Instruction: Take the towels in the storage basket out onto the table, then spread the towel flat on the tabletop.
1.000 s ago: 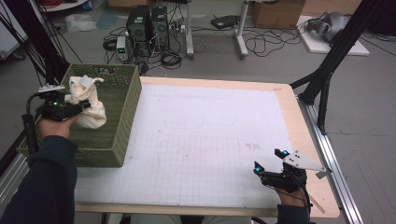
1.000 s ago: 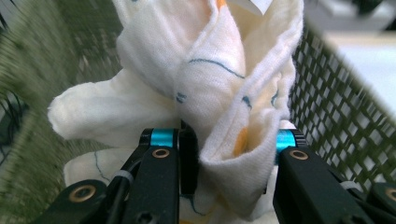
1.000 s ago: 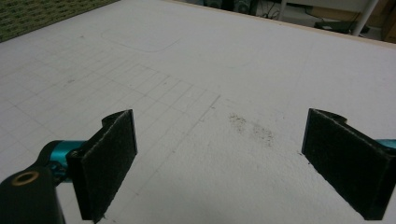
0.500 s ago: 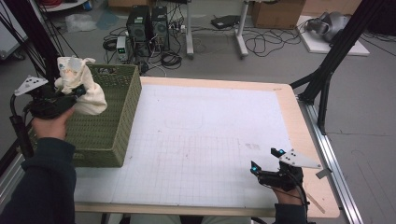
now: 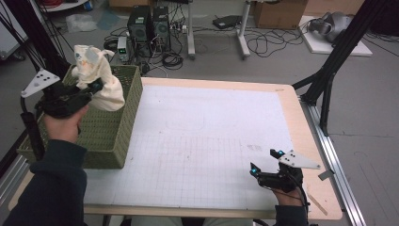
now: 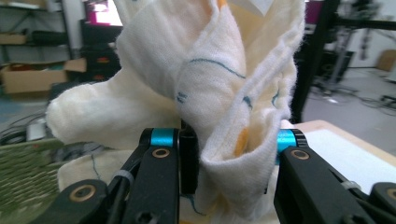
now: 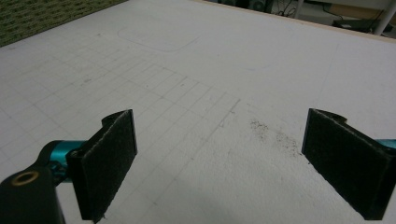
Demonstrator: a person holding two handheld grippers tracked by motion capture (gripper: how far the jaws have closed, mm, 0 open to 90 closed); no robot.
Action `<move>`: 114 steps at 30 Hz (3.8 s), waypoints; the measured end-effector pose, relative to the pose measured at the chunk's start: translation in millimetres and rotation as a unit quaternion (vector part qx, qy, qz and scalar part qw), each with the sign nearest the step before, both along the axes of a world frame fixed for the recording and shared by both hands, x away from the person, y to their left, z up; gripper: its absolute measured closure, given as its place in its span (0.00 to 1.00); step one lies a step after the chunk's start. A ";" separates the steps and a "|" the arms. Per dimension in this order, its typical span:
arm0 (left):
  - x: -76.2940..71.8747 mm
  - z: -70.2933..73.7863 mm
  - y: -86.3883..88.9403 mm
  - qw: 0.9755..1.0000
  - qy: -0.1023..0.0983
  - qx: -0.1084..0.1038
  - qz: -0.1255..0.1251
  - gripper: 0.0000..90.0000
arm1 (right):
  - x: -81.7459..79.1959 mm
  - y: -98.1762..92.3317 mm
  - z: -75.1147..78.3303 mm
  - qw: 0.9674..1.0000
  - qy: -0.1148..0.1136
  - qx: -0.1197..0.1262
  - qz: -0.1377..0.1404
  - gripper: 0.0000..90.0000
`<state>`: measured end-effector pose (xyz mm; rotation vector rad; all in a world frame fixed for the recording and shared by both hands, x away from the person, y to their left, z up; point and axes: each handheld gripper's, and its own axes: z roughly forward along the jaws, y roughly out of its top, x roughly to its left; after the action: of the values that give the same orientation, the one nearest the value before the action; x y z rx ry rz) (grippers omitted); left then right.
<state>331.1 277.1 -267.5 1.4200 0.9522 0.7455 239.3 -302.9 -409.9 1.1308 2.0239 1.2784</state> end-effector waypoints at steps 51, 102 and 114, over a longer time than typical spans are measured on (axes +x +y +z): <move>7.3 -160.8 -230.3 0.947 0.160 0.156 -0.232 0.45 | 26.9 21.4 -0.4 1.000 0.019 -0.009 0.017 0.11; -20.5 -149.9 -122.7 0.981 0.091 0.040 -0.165 0.22 | 30.9 26.2 -2.7 0.999 0.027 -0.003 0.022 0.11; -23.9 -150.1 -114.7 0.983 0.096 0.037 -0.151 0.22 | 35.3 44.4 0.6 0.998 0.031 -0.009 0.050 0.11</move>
<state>307.2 162.4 -417.6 1.6792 0.8350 0.4279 274.7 -258.5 -409.4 1.0839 2.1577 1.2857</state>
